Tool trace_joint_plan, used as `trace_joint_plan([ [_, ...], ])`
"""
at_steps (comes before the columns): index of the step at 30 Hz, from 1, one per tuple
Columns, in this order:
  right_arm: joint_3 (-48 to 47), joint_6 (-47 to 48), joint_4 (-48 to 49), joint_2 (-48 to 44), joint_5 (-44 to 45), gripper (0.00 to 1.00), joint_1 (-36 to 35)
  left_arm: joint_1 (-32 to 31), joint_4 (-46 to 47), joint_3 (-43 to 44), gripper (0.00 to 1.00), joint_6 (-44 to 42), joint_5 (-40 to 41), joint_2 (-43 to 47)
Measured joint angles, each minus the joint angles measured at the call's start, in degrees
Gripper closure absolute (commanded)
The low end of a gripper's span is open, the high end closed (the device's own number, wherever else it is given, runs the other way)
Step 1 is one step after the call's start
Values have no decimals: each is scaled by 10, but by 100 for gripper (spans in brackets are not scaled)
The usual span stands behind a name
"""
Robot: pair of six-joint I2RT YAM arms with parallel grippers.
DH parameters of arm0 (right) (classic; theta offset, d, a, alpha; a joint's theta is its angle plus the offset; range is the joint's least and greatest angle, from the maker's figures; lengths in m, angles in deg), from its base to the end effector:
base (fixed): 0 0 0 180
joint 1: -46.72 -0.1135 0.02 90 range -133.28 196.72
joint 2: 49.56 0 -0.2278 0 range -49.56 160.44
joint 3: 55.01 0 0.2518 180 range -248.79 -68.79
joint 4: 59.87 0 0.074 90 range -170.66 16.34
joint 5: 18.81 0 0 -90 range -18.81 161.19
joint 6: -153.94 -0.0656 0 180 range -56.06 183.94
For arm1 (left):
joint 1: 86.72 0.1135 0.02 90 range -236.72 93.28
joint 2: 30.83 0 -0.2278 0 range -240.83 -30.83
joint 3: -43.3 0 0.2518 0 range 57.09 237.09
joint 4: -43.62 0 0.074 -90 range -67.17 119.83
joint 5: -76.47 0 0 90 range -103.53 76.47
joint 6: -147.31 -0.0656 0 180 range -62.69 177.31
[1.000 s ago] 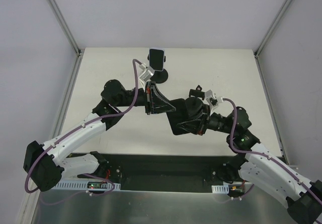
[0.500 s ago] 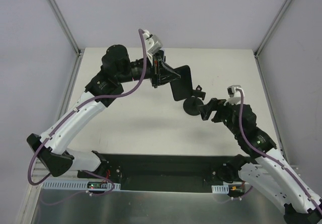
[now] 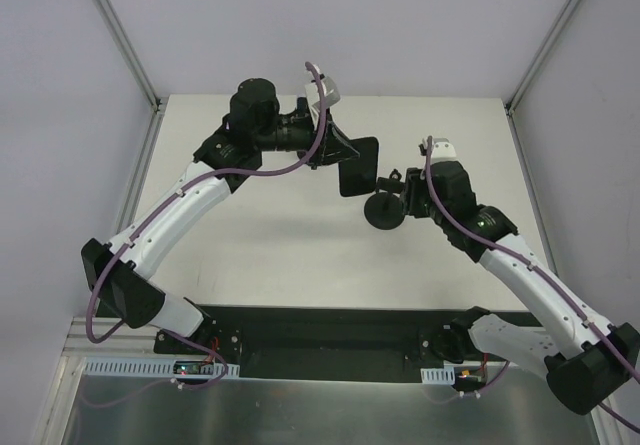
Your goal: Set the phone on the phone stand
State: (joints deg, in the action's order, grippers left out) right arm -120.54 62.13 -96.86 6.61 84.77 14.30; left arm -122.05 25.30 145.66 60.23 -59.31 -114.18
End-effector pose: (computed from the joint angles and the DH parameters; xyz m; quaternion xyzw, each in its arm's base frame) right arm 0.2308 0.1284 0.2798 -0.1652 0.8355 0.0546 0.5212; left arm 0.2595 -0.2416 0.4232 0.4464 0.5445 -0.4730 0.5296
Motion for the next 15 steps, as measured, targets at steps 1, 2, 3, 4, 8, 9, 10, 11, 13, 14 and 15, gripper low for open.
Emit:
trace_joint_plan([
  [1,-10,1,-2,11,5,59,0,2,4,-12,100,0,-5,0],
  [2,-19,2,-3,20,9,59,0,4,7,-24,100,0,-8,0],
  [3,-27,4,-3,28,12,59,0,6,10,-34,100,0,-12,0],
  [4,-35,4,-4,37,15,59,0,8,13,-43,100,0,-17,0],
  [8,-50,4,-7,61,26,62,0,13,19,-61,100,0,-32,0],
  [9,-51,4,-7,64,28,63,0,14,24,-63,100,0,-34,0],
  [10,-52,4,-7,68,31,63,0,16,30,-64,100,0,-36,1],
  [11,-52,4,-7,71,34,64,0,16,35,-66,100,0,-38,2],
  [13,-53,4,-8,77,38,64,0,16,43,-67,100,0,-44,5],
  [14,-54,5,-9,81,41,65,0,17,47,-67,100,0,-48,5],
  [15,-55,5,-10,84,42,65,0,17,51,-67,100,1,-52,5],
])
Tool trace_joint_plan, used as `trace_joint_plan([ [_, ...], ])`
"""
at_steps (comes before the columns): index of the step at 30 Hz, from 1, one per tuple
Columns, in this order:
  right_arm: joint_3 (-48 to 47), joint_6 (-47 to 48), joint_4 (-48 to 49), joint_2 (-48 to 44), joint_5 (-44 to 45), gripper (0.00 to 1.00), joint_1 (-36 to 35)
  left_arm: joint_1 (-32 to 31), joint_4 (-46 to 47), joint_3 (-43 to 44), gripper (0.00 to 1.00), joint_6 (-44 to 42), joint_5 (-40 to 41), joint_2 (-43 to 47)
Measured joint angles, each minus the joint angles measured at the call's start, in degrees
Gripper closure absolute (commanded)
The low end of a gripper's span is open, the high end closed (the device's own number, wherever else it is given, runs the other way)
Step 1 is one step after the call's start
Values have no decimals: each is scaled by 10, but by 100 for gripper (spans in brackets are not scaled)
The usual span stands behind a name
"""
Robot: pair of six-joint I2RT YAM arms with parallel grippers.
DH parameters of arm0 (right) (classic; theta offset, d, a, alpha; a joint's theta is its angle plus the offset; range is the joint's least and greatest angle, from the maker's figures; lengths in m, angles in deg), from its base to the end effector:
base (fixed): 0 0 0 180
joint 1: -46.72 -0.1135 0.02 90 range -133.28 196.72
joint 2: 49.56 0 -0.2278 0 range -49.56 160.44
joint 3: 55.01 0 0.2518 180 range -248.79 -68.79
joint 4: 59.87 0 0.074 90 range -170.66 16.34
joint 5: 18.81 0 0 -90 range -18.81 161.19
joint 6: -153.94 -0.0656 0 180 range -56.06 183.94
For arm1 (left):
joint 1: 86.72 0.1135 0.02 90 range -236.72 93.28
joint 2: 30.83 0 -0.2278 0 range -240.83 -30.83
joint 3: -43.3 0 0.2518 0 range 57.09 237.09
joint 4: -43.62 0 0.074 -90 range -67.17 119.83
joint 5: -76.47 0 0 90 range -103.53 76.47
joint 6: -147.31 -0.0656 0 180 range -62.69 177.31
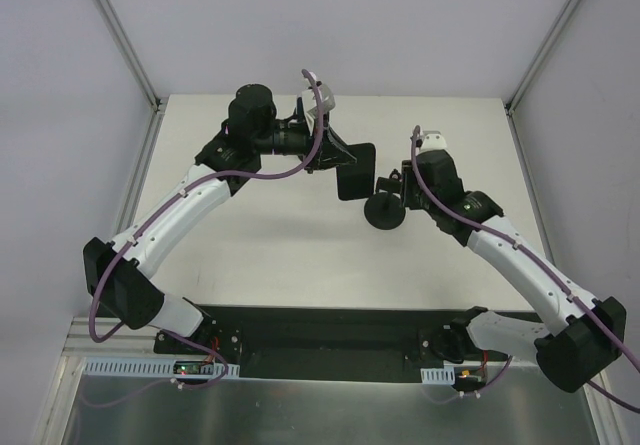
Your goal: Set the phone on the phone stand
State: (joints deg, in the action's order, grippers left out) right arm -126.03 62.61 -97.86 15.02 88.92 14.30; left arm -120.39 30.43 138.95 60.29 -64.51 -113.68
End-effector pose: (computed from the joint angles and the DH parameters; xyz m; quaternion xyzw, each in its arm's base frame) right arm 0.2544 0.1379 0.2761 -0.1586 0.8509 0.0113 0.5007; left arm 0.2651 -0.2378 0.3945 0.4619 0.5374 -0.4899 0.5078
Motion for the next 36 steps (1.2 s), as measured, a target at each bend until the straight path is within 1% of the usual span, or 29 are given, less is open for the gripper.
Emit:
trace_joint_plan([
  [3,-6,2,-1,12,1,67,0,0,11,0,100,3,-9,0],
  [8,-7,5,0,14,4,73,0,0,23,0,100,8,-29,-12],
  [11,-7,10,1,15,5,81,1,0,26,0,100,10,-36,-24],
  [12,-7,11,2,16,5,90,2,0,26,0,100,10,-39,-27],
  [14,-7,15,6,18,8,99,3,0,27,0,100,11,-42,-31],
  [21,-7,31,15,21,0,99,7,0,61,-2,100,14,-63,-32],
  [25,-7,48,20,22,-34,99,11,-1,118,-28,100,23,-89,-32],
  [28,-9,67,27,26,-68,99,16,-4,148,-54,100,19,-103,-32],
  [31,-15,88,30,33,-121,99,32,-9,177,-72,100,8,-120,-40],
  [36,-21,118,33,43,-208,99,67,-16,232,-70,100,3,-181,-93],
])
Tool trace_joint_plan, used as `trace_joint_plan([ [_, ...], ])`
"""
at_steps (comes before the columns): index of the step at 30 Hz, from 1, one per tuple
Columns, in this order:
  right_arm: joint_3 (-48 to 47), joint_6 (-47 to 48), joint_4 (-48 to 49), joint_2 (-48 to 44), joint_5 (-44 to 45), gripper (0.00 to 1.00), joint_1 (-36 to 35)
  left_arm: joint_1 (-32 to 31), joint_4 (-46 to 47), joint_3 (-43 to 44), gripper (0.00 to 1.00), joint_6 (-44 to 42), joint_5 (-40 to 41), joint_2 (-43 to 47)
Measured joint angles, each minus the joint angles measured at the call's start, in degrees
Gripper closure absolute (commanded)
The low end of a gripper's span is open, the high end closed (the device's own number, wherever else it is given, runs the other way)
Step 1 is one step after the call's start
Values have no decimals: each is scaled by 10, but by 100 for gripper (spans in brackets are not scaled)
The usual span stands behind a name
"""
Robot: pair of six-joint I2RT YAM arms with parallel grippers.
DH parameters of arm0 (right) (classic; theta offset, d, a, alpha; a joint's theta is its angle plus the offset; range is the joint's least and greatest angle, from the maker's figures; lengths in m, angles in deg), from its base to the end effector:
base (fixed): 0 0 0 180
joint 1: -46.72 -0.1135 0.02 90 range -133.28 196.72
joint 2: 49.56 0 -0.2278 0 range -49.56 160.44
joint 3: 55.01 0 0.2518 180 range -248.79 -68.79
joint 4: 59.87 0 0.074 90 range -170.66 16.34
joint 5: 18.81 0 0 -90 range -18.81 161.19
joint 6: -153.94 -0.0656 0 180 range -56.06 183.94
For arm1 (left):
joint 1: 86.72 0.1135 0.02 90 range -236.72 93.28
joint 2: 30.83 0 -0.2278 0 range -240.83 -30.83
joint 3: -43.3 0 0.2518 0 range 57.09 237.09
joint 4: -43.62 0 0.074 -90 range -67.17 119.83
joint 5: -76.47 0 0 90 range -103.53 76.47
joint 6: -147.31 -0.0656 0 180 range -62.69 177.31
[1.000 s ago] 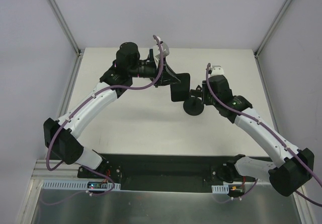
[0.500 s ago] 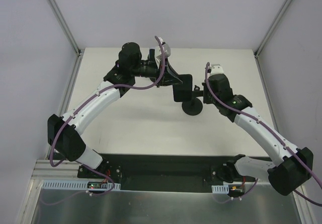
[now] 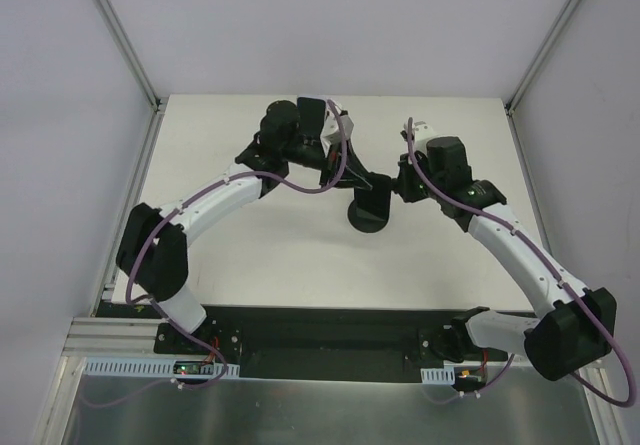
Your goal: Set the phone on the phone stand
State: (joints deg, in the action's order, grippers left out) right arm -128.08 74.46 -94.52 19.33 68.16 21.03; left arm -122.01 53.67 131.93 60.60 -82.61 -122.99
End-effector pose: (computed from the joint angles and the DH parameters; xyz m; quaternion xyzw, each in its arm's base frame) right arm 0.2772 0.1372 0.2736 -0.2821 0.8207 0.0883 0.4889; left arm 0.2721 -0.2676 0.3367 0.5578 0.4105 -0.5593 0.4554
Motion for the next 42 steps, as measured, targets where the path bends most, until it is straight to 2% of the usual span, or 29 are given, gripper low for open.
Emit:
trace_joint_plan([
  [7,-3,30,12,14,-91,100,24,-9,10,42,100,-5,-59,-92],
  [12,-9,36,17,27,-127,100,26,-27,43,74,100,3,-79,-118],
  [19,-11,37,17,30,-144,100,26,-44,86,113,100,32,-102,-153],
  [42,-11,42,16,33,-194,99,43,6,85,167,100,38,-183,-226],
])
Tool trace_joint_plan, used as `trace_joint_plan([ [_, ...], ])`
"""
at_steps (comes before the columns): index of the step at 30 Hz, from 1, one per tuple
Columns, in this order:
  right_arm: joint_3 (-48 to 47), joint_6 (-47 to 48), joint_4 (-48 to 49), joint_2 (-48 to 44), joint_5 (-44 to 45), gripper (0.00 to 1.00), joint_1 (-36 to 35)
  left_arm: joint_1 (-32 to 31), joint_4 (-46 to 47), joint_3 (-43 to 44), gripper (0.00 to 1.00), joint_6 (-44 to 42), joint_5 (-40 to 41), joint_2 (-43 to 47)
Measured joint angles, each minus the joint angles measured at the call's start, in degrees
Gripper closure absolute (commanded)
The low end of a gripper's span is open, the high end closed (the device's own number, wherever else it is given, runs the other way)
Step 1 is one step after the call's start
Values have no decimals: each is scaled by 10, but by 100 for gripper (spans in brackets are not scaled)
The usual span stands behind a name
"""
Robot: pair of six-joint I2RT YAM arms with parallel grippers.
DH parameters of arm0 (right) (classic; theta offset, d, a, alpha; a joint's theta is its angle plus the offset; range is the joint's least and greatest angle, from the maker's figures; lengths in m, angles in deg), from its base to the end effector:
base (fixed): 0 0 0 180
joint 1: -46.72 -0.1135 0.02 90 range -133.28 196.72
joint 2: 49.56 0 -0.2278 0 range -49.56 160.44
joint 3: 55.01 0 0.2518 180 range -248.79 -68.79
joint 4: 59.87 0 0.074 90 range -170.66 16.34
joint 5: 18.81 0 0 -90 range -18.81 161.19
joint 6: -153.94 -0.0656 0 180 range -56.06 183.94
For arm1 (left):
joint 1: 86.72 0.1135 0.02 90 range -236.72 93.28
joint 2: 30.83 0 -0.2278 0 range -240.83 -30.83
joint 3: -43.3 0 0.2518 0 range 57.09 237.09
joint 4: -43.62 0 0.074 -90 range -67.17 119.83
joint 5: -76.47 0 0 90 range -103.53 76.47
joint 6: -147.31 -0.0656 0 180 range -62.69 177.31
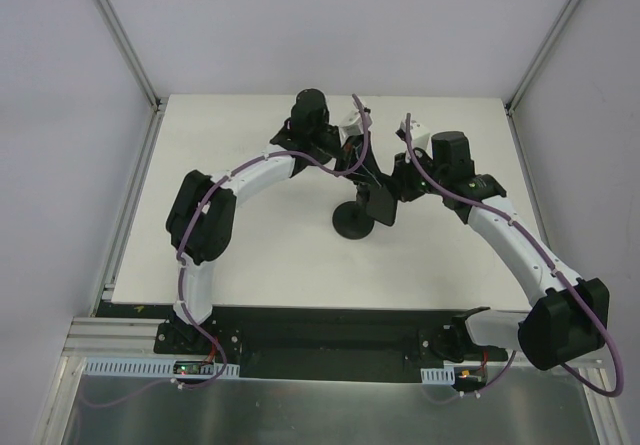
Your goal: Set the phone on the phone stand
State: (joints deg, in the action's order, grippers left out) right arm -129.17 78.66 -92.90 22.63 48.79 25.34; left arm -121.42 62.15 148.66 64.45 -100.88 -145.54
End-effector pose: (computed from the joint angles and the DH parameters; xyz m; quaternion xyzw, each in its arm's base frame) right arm 0.2864 0.1390 0.2696 -0.3555 0.7824 0.1969 0.4720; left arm 0.3242 -0.3042 0.2918 0.6224 0.3301 -0.6148 0.3546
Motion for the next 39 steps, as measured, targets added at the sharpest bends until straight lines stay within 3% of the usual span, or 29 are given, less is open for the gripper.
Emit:
trace_joint_plan([
  [7,0,-5,4,1,2,100,0,12,6,-5,100,6,7,-1],
  [12,16,-18,38,-6,42,100,-18,27,-59,-80,100,-40,115,56],
  [16,33,-35,73,-19,158,100,-69,28,-157,-120,100,-81,242,124],
  [22,57,-104,116,-21,421,100,-174,6,-240,-158,100,-137,416,190],
  [25,64,-123,121,-22,513,100,-218,-20,-177,-231,100,-116,567,232],
  [28,75,-149,128,-22,596,100,-257,-47,-133,-271,100,-86,653,256],
  [37,119,-263,146,-31,784,100,-330,-127,-71,-290,100,-58,833,252],
  [39,132,-291,162,-54,787,100,-397,-131,-20,-284,100,-55,927,228],
])
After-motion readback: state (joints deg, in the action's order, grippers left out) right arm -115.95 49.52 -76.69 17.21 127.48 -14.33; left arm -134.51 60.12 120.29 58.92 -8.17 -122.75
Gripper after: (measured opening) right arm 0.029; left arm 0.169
